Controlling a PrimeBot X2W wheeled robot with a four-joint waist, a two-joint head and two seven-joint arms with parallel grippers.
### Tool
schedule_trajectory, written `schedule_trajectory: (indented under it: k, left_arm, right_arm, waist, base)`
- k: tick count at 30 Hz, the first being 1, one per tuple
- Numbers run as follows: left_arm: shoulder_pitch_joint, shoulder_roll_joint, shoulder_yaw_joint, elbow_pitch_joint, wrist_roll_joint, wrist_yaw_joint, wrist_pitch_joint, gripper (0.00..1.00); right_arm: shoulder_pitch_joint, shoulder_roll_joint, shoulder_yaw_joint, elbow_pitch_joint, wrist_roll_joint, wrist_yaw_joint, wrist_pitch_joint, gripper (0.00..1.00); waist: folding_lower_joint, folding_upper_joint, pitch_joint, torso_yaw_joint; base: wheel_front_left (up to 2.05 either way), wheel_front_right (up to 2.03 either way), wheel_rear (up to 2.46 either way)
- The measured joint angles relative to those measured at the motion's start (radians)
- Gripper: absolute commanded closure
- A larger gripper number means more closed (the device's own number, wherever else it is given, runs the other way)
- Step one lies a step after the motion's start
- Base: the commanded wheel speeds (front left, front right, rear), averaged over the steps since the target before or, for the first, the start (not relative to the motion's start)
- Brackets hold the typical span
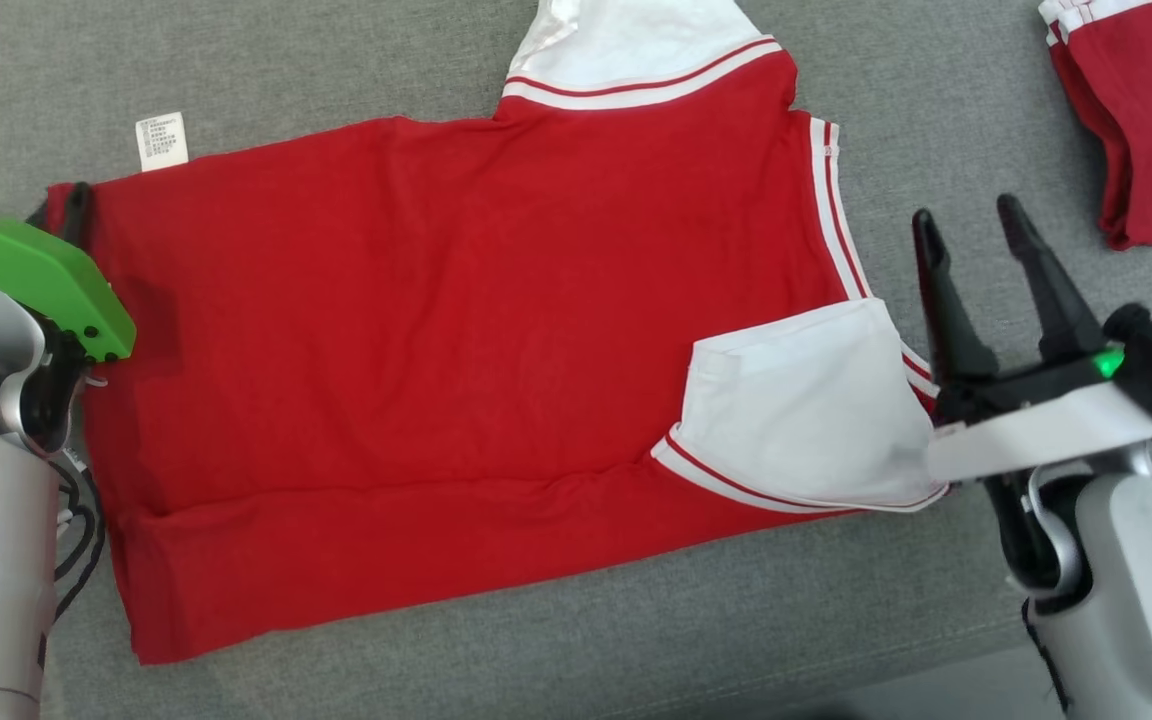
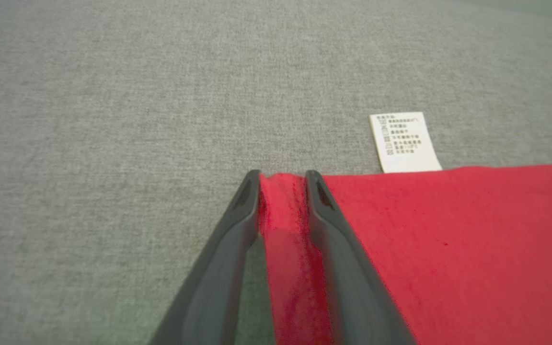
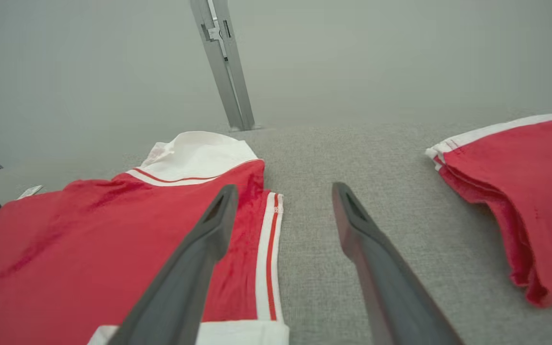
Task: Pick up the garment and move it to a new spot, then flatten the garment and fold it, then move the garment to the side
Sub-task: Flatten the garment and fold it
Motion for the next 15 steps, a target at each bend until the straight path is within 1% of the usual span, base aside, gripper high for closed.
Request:
schedule_trajectory:
  k: [3, 6, 9, 15]
  left_arm:
    - [-0.015, -0.010, -0.015, 0.019, -0.002, -0.006, -0.010, 1.00]
    - [-0.039, -0.026, -0.034, 0.028, -0.002, -0.009, -0.022, 1.00]
    - [-0.068, -0.054, -0.058, 0.038, -0.001, -0.011, -0.035, 1.00]
    - [-0.130, -0.101, -0.102, 0.051, 0.000, -0.018, -0.062, 1.00]
  right_arm:
    - [-0.097, -0.042, 0.002, 0.062, 0.036, 0.000, 0.006, 0.00]
    - [-0.205, -0.088, 0.027, 0.144, 0.073, 0.000, 0.023, 0.00]
    - [-0.329, -0.126, 0.069, 0.240, 0.121, 0.000, 0.044, 0.00]
    - [-0.565, -0.168, 0.176, 0.444, 0.193, 0.000, 0.086, 0.00]
  waist:
    - [0.0000, 0.0000, -0.001, 0.009]
    - [0.0000, 0.0000, 0.003, 0.027]
    - [0.0000, 0.0000, 0.013, 0.054]
    - [0.0000, 0.0000, 0.048, 0.111]
  base:
    - [0.00, 0.00, 0.00]
    - [0.00, 0.00, 0.00]
    - [0.00, 0.00, 0.00]
    - [0.00, 0.00, 0.00]
